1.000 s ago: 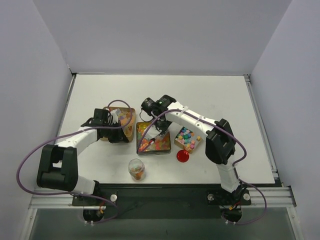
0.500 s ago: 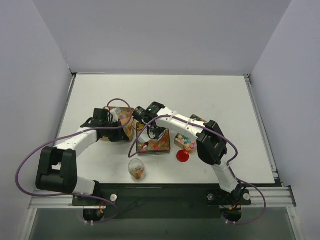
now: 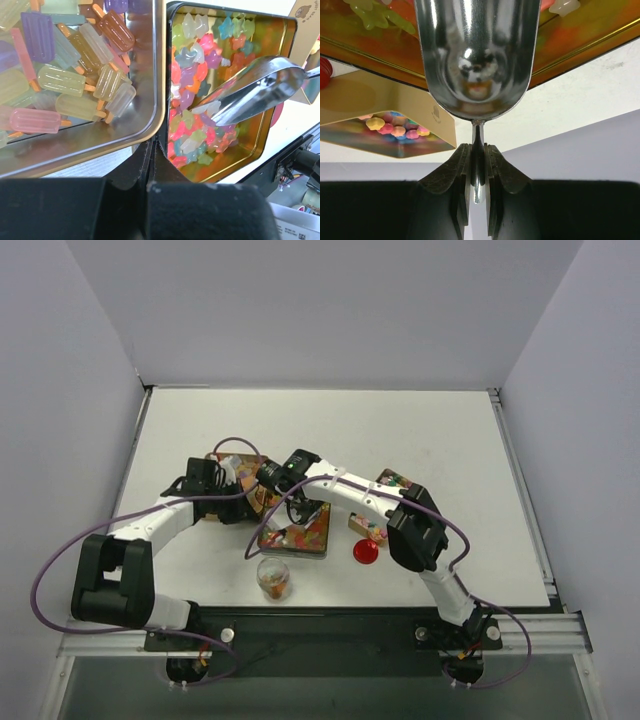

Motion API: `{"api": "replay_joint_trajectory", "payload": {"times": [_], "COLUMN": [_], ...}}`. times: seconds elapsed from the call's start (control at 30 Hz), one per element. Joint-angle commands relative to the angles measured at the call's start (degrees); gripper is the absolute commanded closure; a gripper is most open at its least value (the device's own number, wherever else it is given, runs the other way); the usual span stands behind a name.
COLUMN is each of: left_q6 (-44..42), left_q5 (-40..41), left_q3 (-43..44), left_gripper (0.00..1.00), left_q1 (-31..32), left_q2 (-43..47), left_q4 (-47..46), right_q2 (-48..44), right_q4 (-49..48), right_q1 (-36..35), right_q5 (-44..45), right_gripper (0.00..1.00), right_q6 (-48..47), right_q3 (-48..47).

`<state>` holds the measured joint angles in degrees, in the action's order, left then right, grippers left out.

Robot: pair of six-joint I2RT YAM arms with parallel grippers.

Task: Pack the candies
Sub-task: Scoop the fake candies from the storage box.

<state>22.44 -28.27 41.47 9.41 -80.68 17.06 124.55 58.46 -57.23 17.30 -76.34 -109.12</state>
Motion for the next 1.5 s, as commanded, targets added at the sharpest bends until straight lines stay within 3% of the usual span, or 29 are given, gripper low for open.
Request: {"api": "replay_joint_trajectory", "payload": {"times": [0.0,0.1,0.23,0.3,0.4,0.6,0.67,0.77,0.97,1.17,1.47], "left_q6": [0.9,-0.5,-2.9,-2.8,2.7,11.4,13.5,18.1,27.0,29.7,33.2], "left_q5": [-2.0,-2.8,-3.4,-6.7,-4.1,0.6,1.0,0.6,-1.0,-1.0,-1.8], "left_q3": [0.2,2.6,4.3,2.7,-2.7,-6.8,-8.3,-11.7,-20.7,-21.6,-20.6], "left_gripper": [1.0,1.0,1.0,1.0,1.0,1.0,1.0,1.0,1.0,1.0,1.0], "left_q1": [0.1,-2.5,-6.9,-5.5,-3.4,-3.2,-0.3,3.9,4.6,4.5,3.6], "left_q2": [1.1,3.0,10.9,12.7,16.3,16.6,18.1,17.5,19.5,18.6,9.9], "left_q4": [-2.7,3.7,18.8,19.4,16.4,20.7,21.1,17.3,4.3,-3.0,-13.8], "right_q2": [0.9,1.0,0.8,0.7,0.6,0.1,0.1,0.2,0.9,1.1,2.0], "right_q4": [1.2,1.2,1.2,1.2,1.3,1.2,1.2,1.2,1.0,-0.1,-1.8], "right_q1": [-0.6,-0.7,-0.3,-0.1,-0.1,-0.8,-1.4,-2.2,-2.3,-2.6,-3.6], "right_q5": [-3.3,-3.1,-3.3,-3.3,-3.2,-2.6,-2.4,-2.5,-3.4,-4.6,-6.6], "right_gripper": [1.0,1.0,1.0,1.0,1.0,1.0,1.0,1.0,1.0,1.0,1.0], "right_q6": [2.9,3.7,4.6,5.1,5.3,4.6,4.2,3.8,4.5,6.6,7.6], "right_q3": [-2.3,-2.5,-2.4,-2.5,-2.2,-0.9,-1.0,-1.0,-0.7,0.9,0.7]}}
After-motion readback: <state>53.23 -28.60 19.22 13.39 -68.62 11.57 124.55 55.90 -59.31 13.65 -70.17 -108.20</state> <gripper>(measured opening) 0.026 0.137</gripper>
